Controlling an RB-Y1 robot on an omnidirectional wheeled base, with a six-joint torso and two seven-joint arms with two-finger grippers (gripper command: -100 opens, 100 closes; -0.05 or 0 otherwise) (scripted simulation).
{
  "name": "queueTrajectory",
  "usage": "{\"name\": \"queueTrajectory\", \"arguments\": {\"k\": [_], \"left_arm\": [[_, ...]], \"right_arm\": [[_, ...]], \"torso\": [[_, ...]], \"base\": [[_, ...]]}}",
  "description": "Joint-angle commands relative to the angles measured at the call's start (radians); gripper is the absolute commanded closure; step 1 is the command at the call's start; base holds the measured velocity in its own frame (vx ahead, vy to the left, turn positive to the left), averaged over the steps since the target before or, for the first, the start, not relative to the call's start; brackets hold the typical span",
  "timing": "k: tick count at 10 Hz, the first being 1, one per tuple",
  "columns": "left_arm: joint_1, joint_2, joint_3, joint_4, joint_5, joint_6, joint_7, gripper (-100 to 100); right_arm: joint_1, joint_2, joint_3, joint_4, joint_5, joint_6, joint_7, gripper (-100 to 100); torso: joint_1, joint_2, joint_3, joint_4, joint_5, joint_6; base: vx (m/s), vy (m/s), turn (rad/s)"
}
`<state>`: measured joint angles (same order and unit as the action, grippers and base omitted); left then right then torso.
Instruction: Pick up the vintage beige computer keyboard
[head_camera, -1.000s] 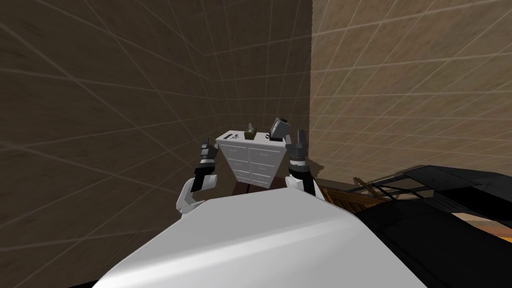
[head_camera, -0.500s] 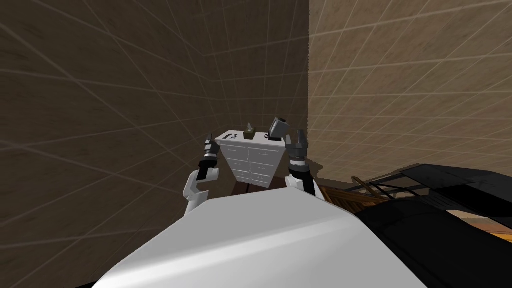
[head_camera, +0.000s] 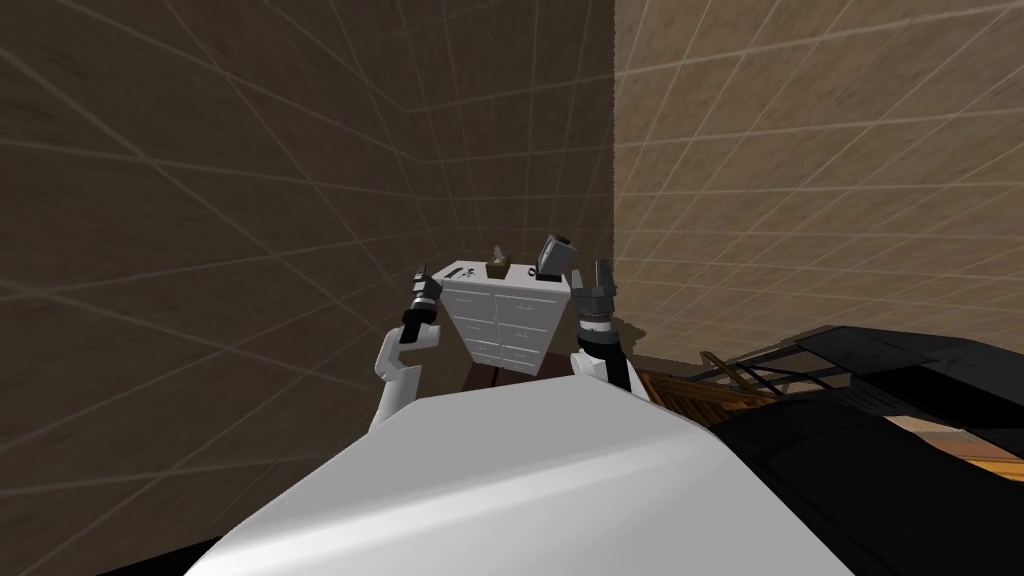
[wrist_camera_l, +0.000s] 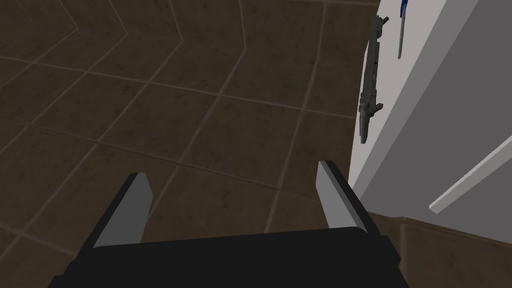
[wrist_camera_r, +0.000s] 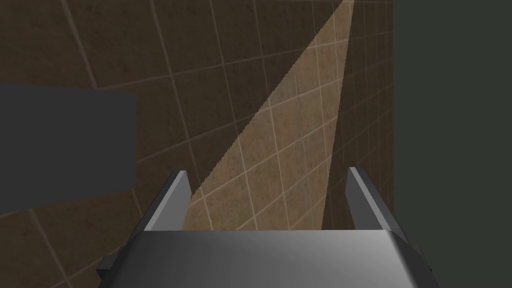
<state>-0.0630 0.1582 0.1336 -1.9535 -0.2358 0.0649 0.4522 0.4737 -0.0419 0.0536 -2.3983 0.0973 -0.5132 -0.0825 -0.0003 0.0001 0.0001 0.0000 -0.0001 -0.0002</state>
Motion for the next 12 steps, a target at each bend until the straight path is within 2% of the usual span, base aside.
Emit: {"name": "queueTrajectory", "arguments": {"k": [1, 2, 3, 4, 5, 6, 7, 8, 9, 10, 11, 12], "left_arm": [[-0.050, 0.007, 0.012, 0.050, -0.015, 0.050, 0.043, -100], [-0.083, 0.007, 0.012, 0.054, -0.015, 0.082, 0.043, -100], [-0.105, 0.007, 0.012, 0.054, -0.015, 0.089, 0.043, -100], [-0.135, 0.015, 0.025, 0.093, -0.027, 0.134, 0.083, -100], [-0.169, 0.015, 0.025, 0.105, -0.027, 0.158, 0.083, -100], [-0.184, 0.015, 0.025, 0.105, -0.027, 0.158, 0.083, -100], [-0.224, 0.022, 0.038, 0.153, -0.039, 0.205, 0.123, -100], [-0.256, 0.022, 0.038, 0.158, -0.039, 0.228, 0.123, -100], [-0.289, 0.029, 0.052, 0.198, -0.050, 0.264, 0.164, -100], [-0.327, 0.029, 0.052, 0.214, -0.050, 0.290, 0.164, -100], [-0.342, 0.029, 0.052, 0.214, -0.050, 0.300, 0.164, -100], [-0.376, 0.035, 0.066, 0.257, -0.060, 0.340, 0.205, -100]], "right_arm": [[0.000, 0.000, 0.000, 0.000, 0.000, 0.000, 0.000, 0], [0.000, 0.000, 0.000, 0.000, 0.000, 0.000, 0.000, 0], [0.000, 0.000, 0.000, 0.000, 0.000, 0.000, 0.000, 0], [0.000, 0.000, 0.000, 0.000, 0.000, 0.000, 0.000, 0], [0.000, 0.000, 0.000, 0.000, 0.000, 0.000, 0.000, 0], [0.000, 0.000, 0.000, 0.000, 0.000, 0.000, 0.000, 0], [0.000, 0.000, 0.000, 0.000, 0.000, 0.000, 0.000, 0], [0.000, 0.000, 0.000, 0.000, 0.000, 0.000, 0.000, 0], [0.000, 0.000, 0.000, 0.000, 0.000, 0.000, 0.000, 0], [0.000, 0.000, 0.000, 0.000, 0.000, 0.000, 0.000, 0], [0.000, 0.000, 0.000, 0.000, 0.000, 0.000, 0.000, 0], [0.000, 0.000, 0.000, 0.000, 0.000, 0.000, 0.000, 0]], "torso": [[0.000, 0.000, 0.000, 0.000, 0.000, 0.000], [0.000, 0.000, 0.000, 0.000, 0.000, 0.000], [0.000, 0.000, 0.000, 0.000, 0.000, 0.000], [0.000, 0.000, 0.000, 0.000, 0.000, 0.000], [0.000, 0.000, 0.000, 0.000, 0.000, 0.000], [0.000, 0.000, 0.000, 0.000, 0.000, 0.000], [0.000, 0.000, 0.000, 0.000, 0.000, 0.000], [0.000, 0.000, 0.000, 0.000, 0.000, 0.000], [0.001, 0.000, 0.000, 0.000, 0.000, 0.000], [0.001, -0.001, 0.000, 0.000, 0.000, 0.000], [0.001, -0.001, 0.000, 0.000, 0.000, 0.000], [0.001, 0.000, 0.000, 0.000, 0.000, 0.000]], "base": [[-0.012, -0.005, -0.021], [-0.010, -0.003, -0.011], [0.000, 0.000, 0.000], [-0.005, 0.001, -0.020], [-0.005, 0.002, -0.012], [0.000, 0.000, 0.000], [-0.001, 0.003, -0.024], [-0.002, 0.004, -0.013], [0.001, 0.007, -0.025], [0.001, 0.008, -0.012], [0.000, 0.000, 0.000], [0.005, 0.008, -0.027]]}}
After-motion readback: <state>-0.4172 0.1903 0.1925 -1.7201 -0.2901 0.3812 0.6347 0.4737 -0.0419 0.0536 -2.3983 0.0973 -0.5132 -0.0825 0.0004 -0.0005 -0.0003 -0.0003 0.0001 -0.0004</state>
